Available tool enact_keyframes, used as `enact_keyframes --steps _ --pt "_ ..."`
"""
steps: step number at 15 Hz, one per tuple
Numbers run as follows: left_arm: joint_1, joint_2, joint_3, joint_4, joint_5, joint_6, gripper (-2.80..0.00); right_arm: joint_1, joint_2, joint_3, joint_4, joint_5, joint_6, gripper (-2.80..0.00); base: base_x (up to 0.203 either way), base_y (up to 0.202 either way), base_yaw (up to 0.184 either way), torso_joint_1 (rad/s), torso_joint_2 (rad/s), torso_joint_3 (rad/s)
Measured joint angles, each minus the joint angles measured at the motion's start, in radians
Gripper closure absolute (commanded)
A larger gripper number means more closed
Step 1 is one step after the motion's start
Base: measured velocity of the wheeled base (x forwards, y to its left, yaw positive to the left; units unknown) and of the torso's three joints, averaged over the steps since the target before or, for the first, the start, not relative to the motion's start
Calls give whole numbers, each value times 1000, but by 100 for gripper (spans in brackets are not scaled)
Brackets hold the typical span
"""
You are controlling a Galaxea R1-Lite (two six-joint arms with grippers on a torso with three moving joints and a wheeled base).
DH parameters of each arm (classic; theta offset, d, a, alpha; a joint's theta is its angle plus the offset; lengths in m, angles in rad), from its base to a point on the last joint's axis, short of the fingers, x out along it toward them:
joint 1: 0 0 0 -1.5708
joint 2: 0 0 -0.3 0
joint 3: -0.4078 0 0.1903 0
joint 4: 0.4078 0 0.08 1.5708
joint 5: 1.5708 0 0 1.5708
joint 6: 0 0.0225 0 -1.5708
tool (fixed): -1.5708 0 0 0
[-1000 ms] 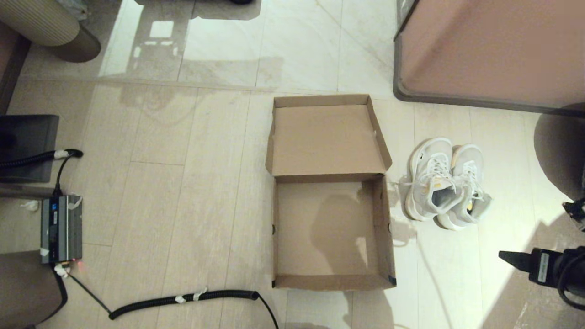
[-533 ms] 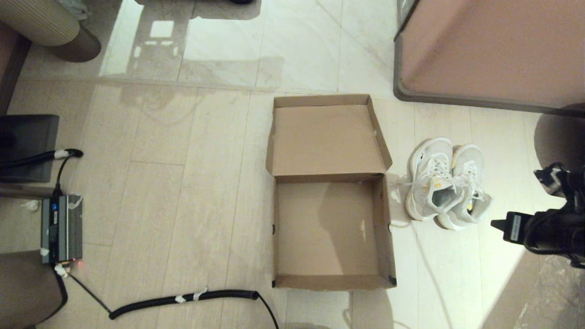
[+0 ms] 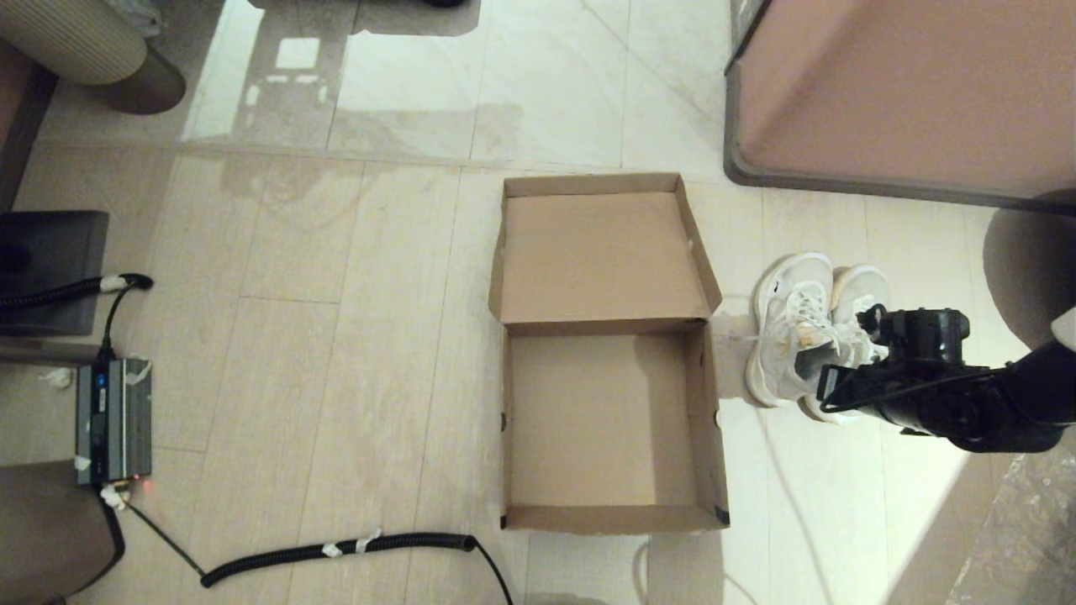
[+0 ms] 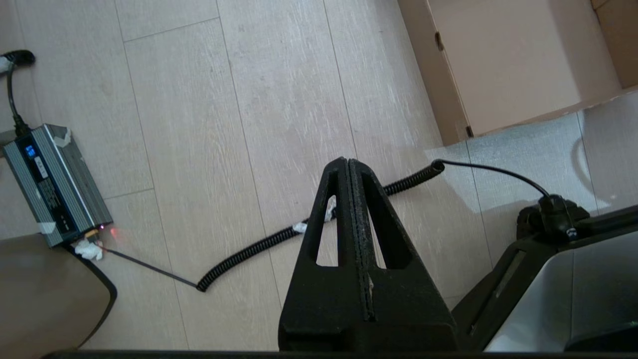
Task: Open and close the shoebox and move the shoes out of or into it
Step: Put the shoes into the shoe box
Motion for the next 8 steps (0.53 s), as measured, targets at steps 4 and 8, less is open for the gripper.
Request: enact_keyframes --steps 4,8 --pt "0 0 -2 2 -1 0 0 22 106 -101 -19 -11 -6 0 0 0 0 0 0 0" --pt "0 0 -3 5 -1 0 0 31 133 -105 -12 -12 -9 0 0 0 0 0 0 0"
